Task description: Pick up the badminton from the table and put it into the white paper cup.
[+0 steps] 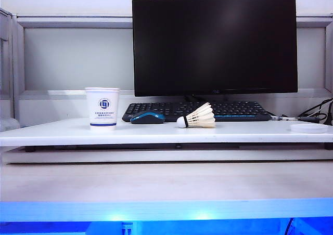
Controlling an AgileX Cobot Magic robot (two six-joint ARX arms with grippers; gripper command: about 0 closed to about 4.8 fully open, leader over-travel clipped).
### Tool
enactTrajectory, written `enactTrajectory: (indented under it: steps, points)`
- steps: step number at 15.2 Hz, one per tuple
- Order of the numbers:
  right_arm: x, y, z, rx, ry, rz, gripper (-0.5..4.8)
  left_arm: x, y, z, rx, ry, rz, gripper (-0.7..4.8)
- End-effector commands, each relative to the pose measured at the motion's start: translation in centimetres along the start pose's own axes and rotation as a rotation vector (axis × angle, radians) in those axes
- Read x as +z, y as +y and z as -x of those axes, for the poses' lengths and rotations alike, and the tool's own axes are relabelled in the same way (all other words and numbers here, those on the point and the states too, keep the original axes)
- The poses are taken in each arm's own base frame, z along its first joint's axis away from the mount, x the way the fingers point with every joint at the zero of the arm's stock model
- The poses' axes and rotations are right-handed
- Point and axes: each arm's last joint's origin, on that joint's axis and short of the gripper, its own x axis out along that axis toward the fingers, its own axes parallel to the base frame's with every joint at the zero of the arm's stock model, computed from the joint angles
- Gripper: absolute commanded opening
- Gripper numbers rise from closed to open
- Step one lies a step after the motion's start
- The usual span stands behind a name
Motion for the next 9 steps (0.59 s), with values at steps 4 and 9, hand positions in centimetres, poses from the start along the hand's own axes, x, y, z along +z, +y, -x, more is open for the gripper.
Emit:
enactTrajectory:
  steps: [4,9]
  points:
    - [4.3,1.6,1.0,0.056,-0.098,-0.055,1.01,-0.1,-0.2,0.1,-0.061,0.025,0.09,0.21]
    - [7.4,2.6,0.0,0.139,-0.029,-0.078,1.91,-0.1,-0.4,0.1,-0.113,0.021,0.09,0.21]
